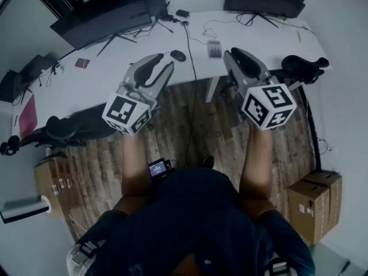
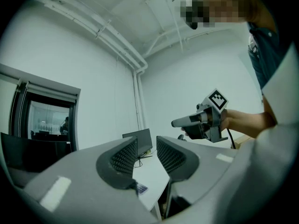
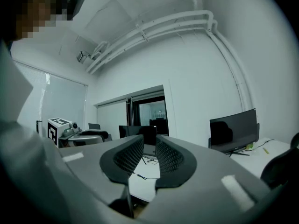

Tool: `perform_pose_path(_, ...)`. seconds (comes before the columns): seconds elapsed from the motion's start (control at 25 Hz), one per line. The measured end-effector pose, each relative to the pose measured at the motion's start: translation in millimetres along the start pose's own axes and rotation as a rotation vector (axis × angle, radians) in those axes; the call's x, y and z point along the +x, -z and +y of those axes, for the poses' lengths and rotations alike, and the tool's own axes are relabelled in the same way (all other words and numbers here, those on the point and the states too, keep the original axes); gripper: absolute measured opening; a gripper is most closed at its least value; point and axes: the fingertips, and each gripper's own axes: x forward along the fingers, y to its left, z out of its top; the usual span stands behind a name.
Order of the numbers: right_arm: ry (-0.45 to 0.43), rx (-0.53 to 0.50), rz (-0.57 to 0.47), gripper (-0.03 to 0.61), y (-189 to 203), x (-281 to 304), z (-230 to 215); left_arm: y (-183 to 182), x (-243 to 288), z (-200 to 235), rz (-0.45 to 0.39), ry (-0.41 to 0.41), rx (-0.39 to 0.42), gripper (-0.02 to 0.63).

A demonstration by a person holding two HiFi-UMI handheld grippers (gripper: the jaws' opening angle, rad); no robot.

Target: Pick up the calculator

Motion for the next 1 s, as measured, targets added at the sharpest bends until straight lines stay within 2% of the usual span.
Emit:
perform_pose_path(0.44,-0.022,0.028,-0.011,0.063,0,-21,-87,3,78,-35,0.026,-0.019,0.023,0.127)
perform_pose_path(0.76,-0.01,0.061,-0.003,0.063,11,-30,-118,8,114,-48,0.045,0.017,0.03,0.127)
perform_pose_path(1.0,0.057,0.06,0.015,0.063,18,-31,-142,18,147,-43,0.027,0.083,0.005,0.127)
